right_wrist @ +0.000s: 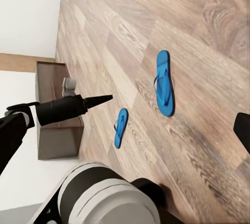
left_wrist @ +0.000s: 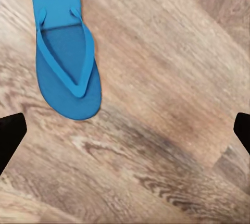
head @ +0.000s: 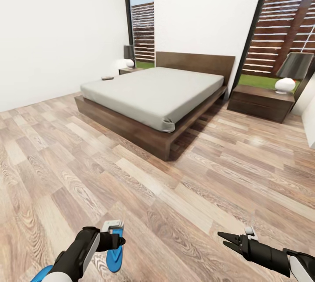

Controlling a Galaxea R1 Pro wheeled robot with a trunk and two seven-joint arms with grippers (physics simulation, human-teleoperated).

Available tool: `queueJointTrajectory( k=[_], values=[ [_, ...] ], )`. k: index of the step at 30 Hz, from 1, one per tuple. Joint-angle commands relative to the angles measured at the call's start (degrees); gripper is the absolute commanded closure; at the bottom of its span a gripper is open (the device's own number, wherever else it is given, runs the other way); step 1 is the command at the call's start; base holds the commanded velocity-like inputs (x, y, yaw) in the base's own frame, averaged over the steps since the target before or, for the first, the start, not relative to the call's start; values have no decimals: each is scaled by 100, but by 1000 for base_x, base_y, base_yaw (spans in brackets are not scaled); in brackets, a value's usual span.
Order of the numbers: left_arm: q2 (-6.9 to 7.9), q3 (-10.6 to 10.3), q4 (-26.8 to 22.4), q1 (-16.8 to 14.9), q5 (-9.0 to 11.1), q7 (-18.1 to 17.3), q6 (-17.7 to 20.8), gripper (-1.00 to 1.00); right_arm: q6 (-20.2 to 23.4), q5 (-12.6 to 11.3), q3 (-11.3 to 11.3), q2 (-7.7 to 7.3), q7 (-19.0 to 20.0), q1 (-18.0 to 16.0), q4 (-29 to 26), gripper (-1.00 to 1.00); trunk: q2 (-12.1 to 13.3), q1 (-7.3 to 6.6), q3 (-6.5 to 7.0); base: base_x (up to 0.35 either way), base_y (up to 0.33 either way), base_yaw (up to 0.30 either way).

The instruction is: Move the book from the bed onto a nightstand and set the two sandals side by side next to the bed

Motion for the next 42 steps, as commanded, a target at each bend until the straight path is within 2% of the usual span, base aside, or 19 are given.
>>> queueJointTrajectory(
  k=[1, 8, 16, 42],
  values=[
    [2, 127, -14, -3, -36, -40, 24, -100, 30, -14, -3, 0, 6, -3, 0, -100, -4, 1, -28, 0, 0, 0],
    [0, 309, -19, 0, -36, 86, -256, -100, 30, -14, -3, 7, 0, -3, 0, -100, -5, 4, -50, 0, 0, 0],
    [-24, 305, -19, -1, -28, 413, -311, -100, 25, -14, -3, 2, 7, -4, 0, -100, -5, 4, -50, 0, 0, 0],
    [-26, 305, -19, -1, -27, 430, -313, -100, 21, -14, -3, 7, 8, -5, -8, -100, -5, 4, -50, 0, 0, 0]
  ],
)
